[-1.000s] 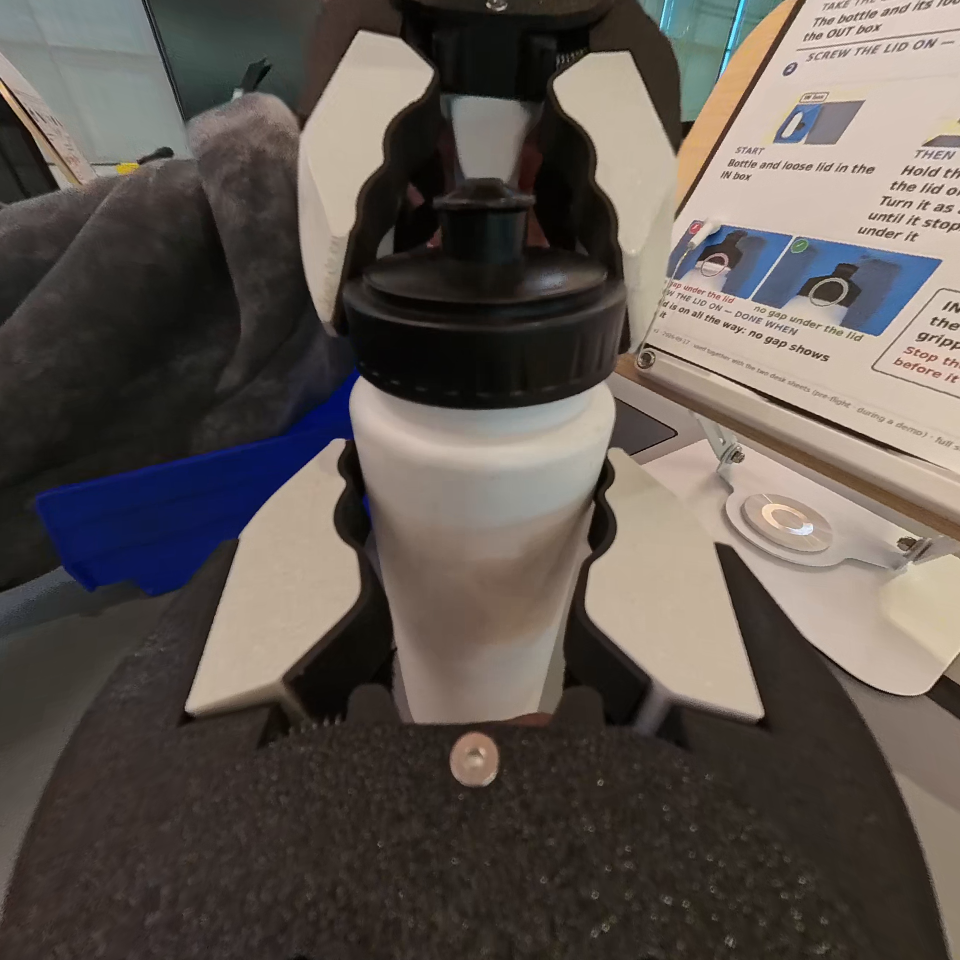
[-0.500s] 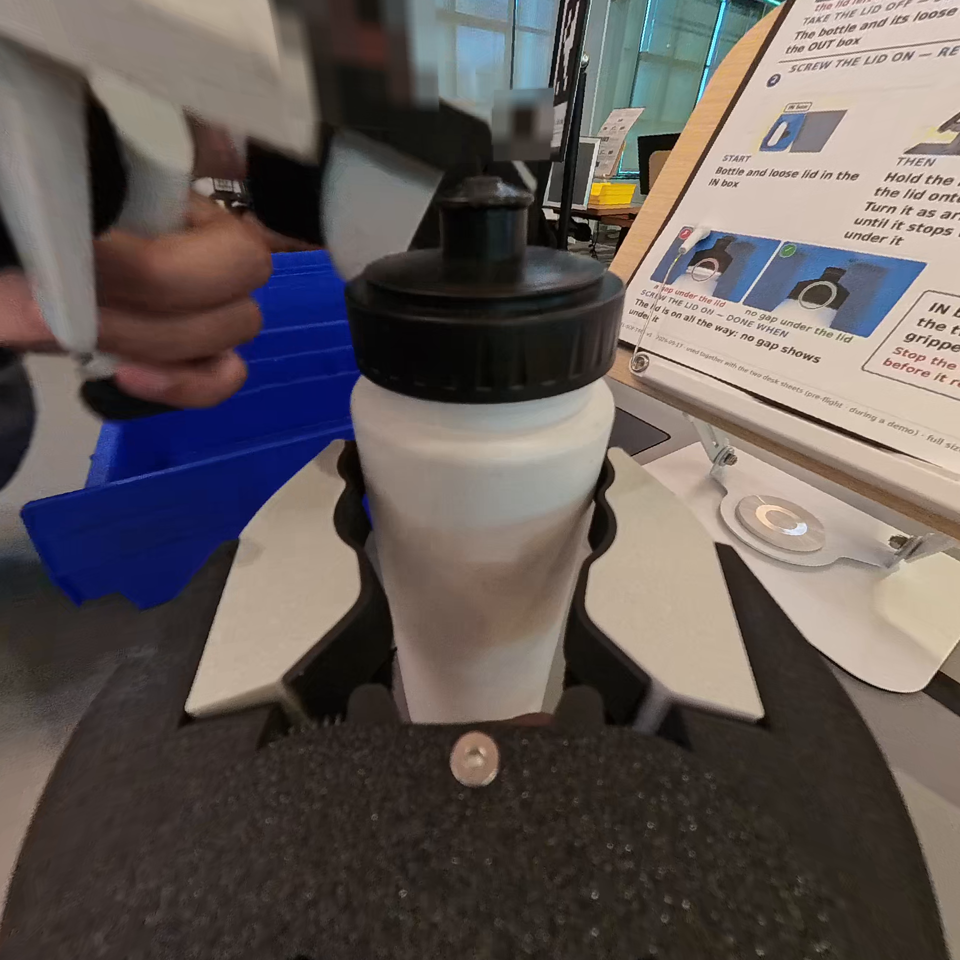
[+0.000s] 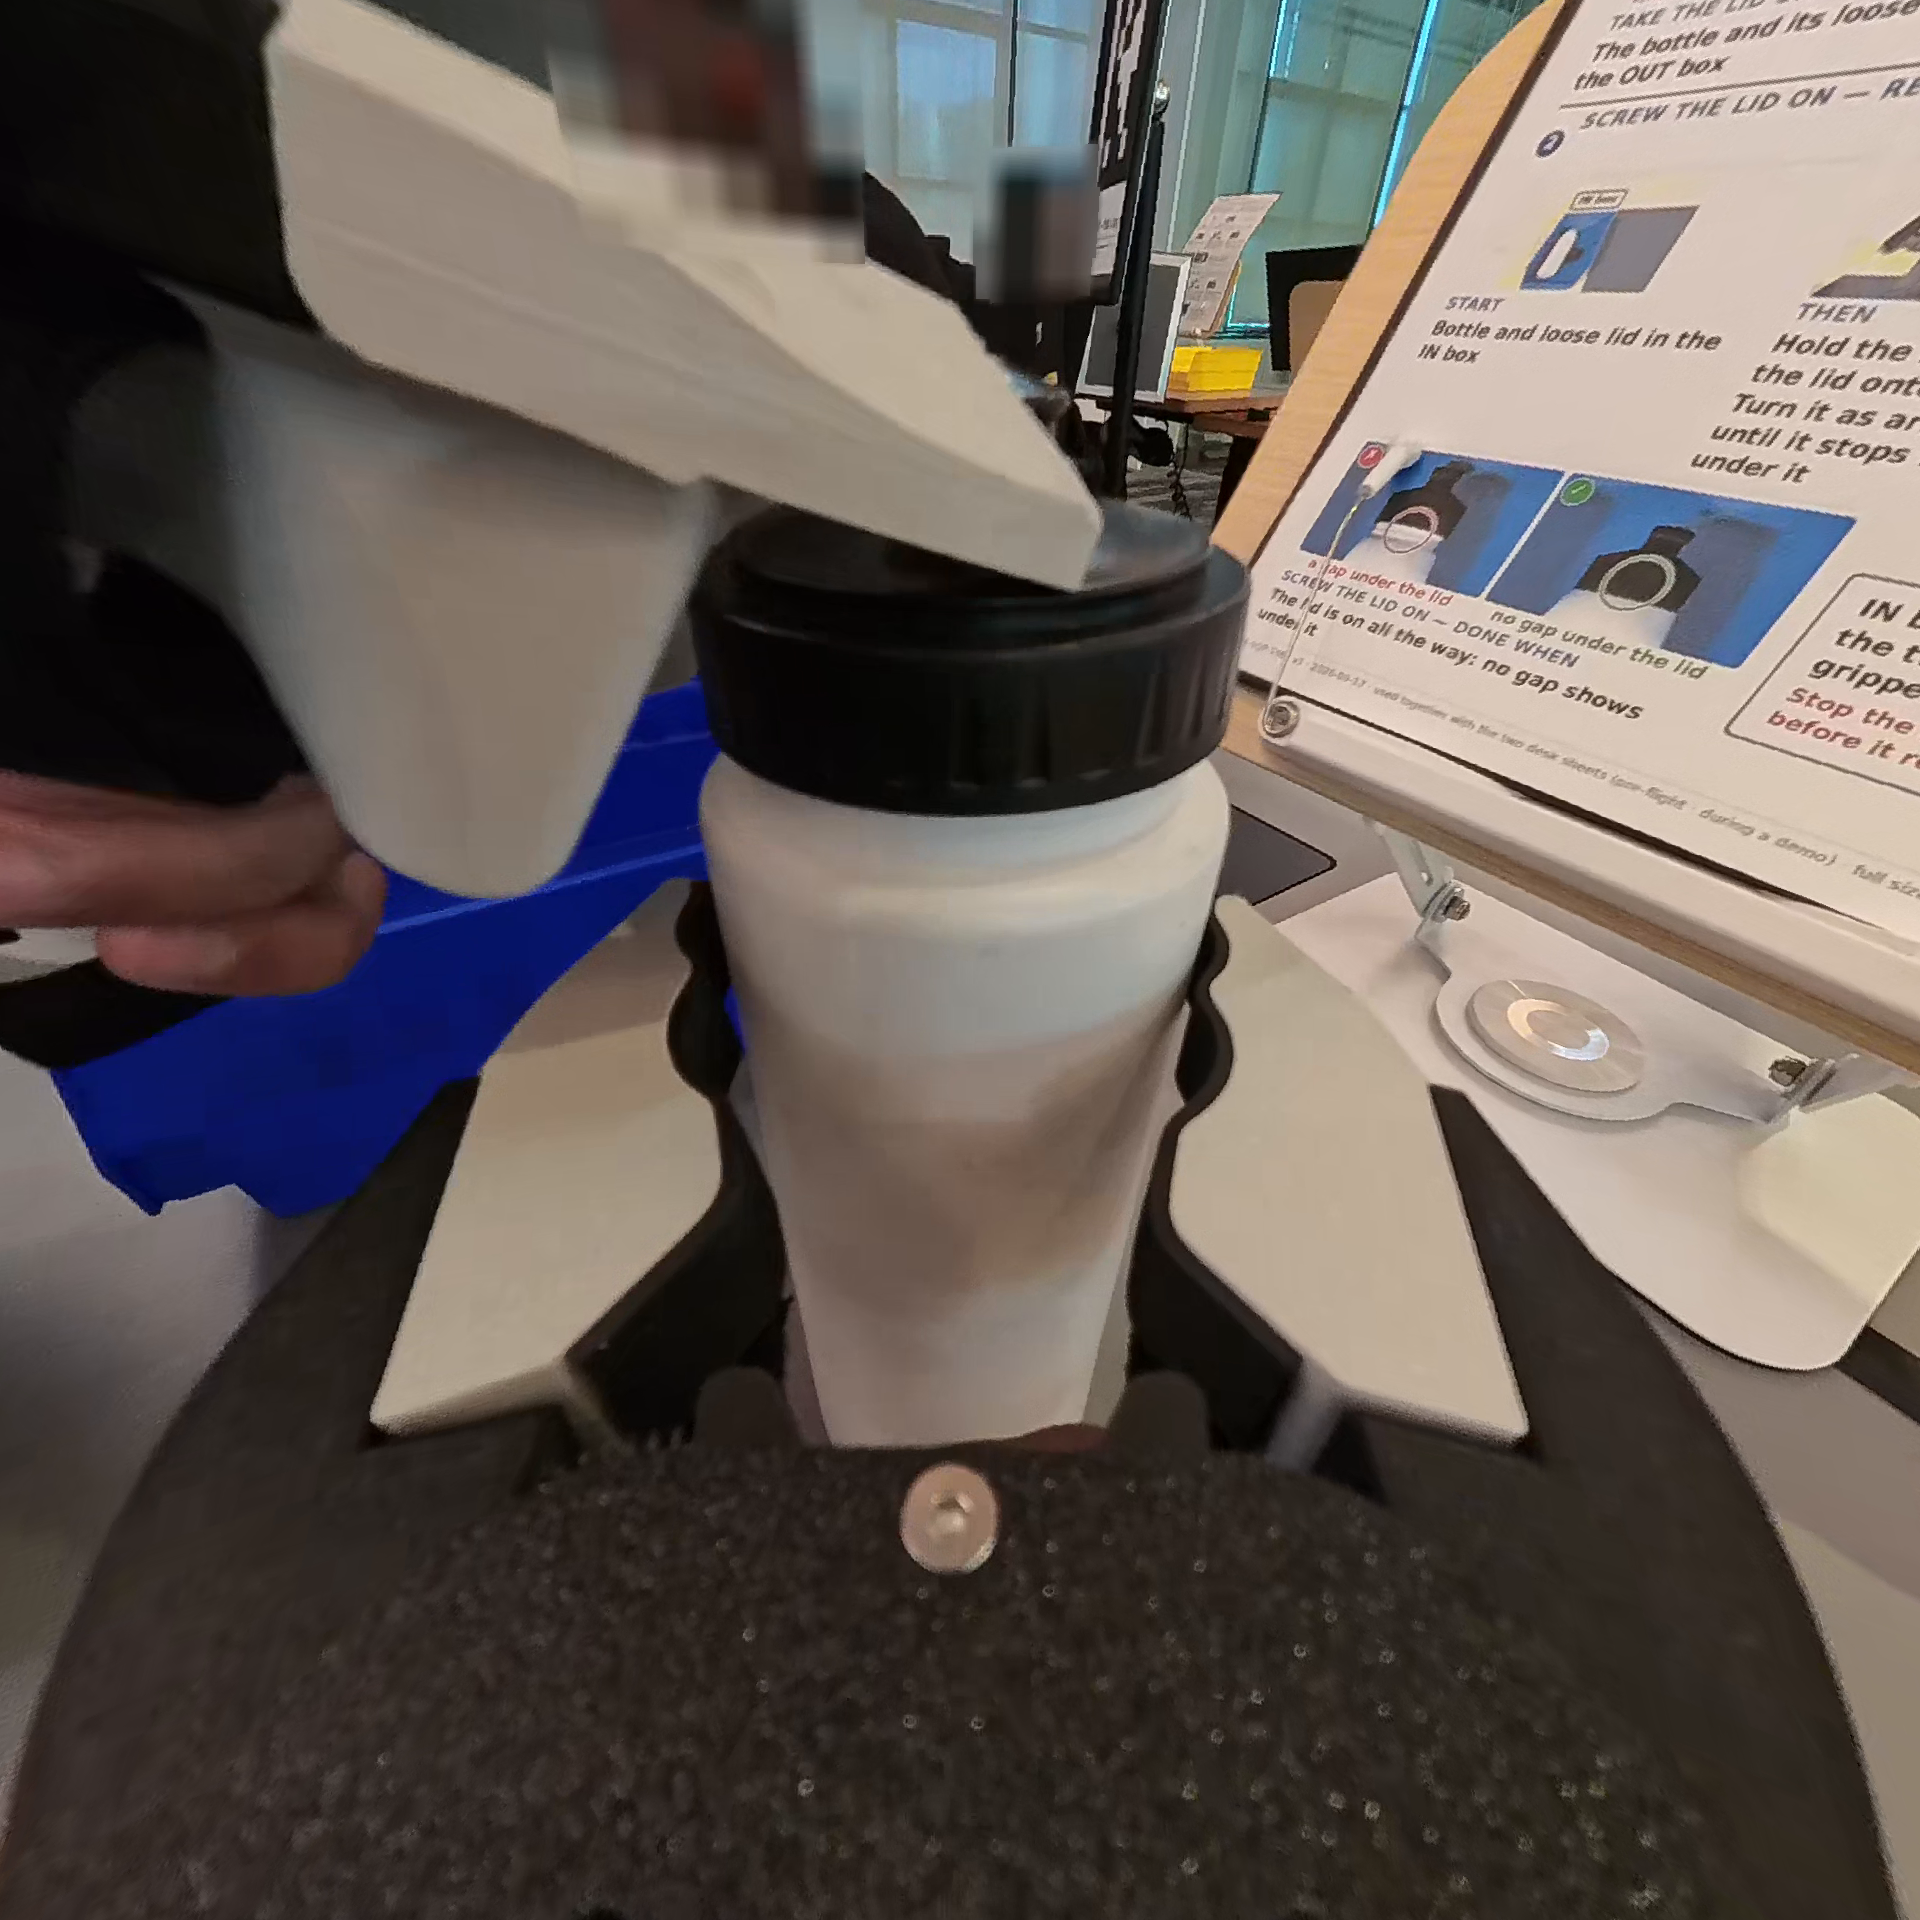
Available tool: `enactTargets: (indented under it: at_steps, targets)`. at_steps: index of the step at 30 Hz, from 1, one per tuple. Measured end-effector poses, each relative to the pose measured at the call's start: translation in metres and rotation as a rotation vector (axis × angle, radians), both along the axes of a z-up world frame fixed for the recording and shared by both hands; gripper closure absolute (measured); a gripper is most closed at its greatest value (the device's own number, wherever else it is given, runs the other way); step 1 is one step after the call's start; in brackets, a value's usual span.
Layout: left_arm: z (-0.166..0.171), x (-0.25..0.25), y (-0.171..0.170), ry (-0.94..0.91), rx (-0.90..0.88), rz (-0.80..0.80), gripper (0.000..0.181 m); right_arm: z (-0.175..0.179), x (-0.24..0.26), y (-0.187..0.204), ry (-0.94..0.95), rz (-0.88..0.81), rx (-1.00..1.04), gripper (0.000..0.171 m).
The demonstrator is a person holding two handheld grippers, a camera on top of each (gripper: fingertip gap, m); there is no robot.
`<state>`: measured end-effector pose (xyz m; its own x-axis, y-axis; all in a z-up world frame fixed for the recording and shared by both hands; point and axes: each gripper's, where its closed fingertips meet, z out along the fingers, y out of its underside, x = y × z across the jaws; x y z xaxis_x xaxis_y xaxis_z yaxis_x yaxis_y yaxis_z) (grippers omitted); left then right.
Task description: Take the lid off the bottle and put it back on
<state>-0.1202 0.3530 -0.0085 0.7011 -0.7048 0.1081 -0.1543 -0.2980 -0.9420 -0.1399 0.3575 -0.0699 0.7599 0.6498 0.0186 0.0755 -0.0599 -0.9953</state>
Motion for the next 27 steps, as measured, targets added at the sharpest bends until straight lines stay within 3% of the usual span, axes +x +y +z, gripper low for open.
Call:
enactTargets:
  at_steps: [1, 3, 4, 6, 8, 11, 27]
  targets:
    - [-0.001, -0.001, 0.0, -0.003, -0.026, -0.008, 0.117, 0.0, -0.001, 0.0, -0.003, 0.002, -0.001, 0.086]
    - [-0.008, 0.002, -0.004, 0.004, -0.071, -0.046, 0.087, 0.0, -0.002, 0.0, -0.005, 0.004, -0.002, 0.086]
    - [-0.012, 0.003, -0.005, 0.019, -0.076, -0.054, 0.085, 0.0, -0.002, 0.0, -0.003, 0.004, -0.003, 0.086]
    - [-0.021, 0.004, -0.003, 0.087, -0.039, -0.045, 0.086, 0.0, -0.002, 0.0, 0.0, 0.008, -0.005, 0.086]
    - [-0.021, 0.005, -0.001, 0.124, 0.014, -0.042, 0.104, 0.0, -0.002, 0.0, -0.004, 0.009, -0.008, 0.086]
    - [-0.021, 0.006, -0.003, 0.169, 0.007, -0.096, 0.106, 0.0, -0.001, 0.0, -0.002, 0.003, -0.011, 0.086]
    - [-0.029, -0.005, -0.016, 0.561, 0.007, -1.179, 0.107, -0.001, -0.004, -0.002, -0.001, 0.048, -0.011, 0.087]
